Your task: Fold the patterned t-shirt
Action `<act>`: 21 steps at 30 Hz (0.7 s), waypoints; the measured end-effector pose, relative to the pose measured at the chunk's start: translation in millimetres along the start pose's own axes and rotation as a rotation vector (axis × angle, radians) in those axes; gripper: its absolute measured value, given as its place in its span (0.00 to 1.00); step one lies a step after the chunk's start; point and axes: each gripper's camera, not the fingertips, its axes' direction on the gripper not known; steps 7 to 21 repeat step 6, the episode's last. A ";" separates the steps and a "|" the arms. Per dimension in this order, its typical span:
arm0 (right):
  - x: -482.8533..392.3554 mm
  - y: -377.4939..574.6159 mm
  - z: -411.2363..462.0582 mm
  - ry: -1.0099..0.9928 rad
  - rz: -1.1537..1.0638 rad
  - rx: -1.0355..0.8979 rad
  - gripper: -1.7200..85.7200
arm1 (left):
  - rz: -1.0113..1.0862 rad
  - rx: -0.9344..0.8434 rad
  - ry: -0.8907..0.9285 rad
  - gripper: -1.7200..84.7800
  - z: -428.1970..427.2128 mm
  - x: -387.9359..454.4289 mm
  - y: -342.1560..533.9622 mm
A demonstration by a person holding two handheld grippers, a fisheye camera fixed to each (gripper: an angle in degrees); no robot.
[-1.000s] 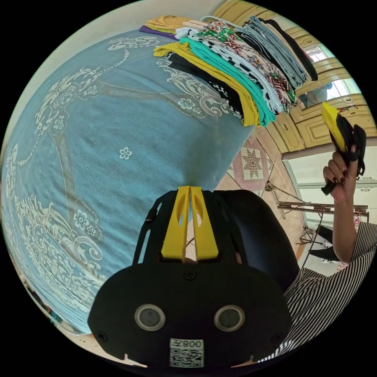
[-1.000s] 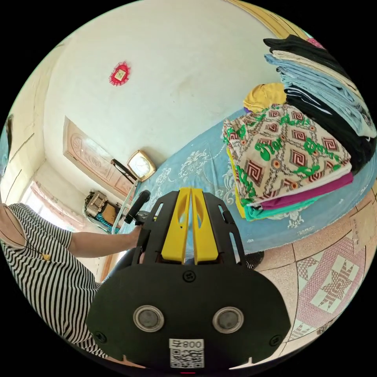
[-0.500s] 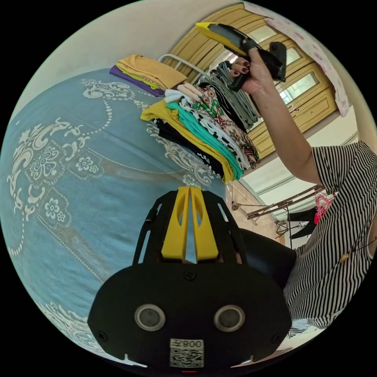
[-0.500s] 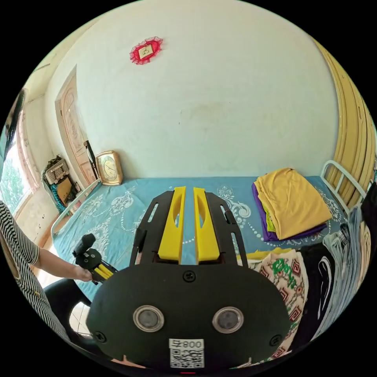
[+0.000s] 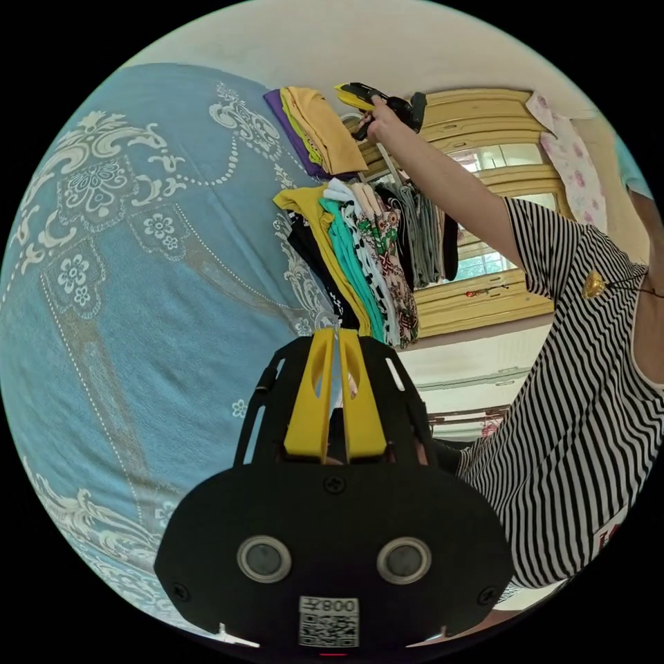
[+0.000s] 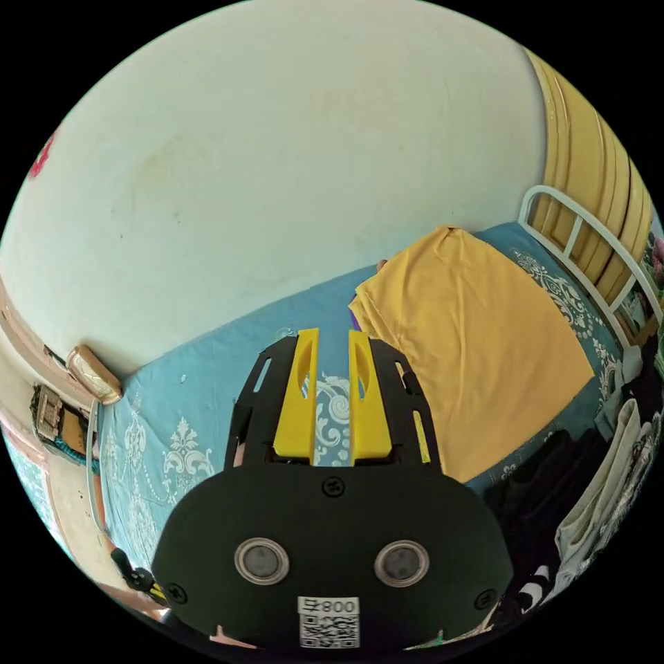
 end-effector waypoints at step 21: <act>47.0 -102.6 79.7 0.007 0.164 -0.056 0.12 | -0.115 0.070 0.005 0.02 -16.6 -9.5 -21.1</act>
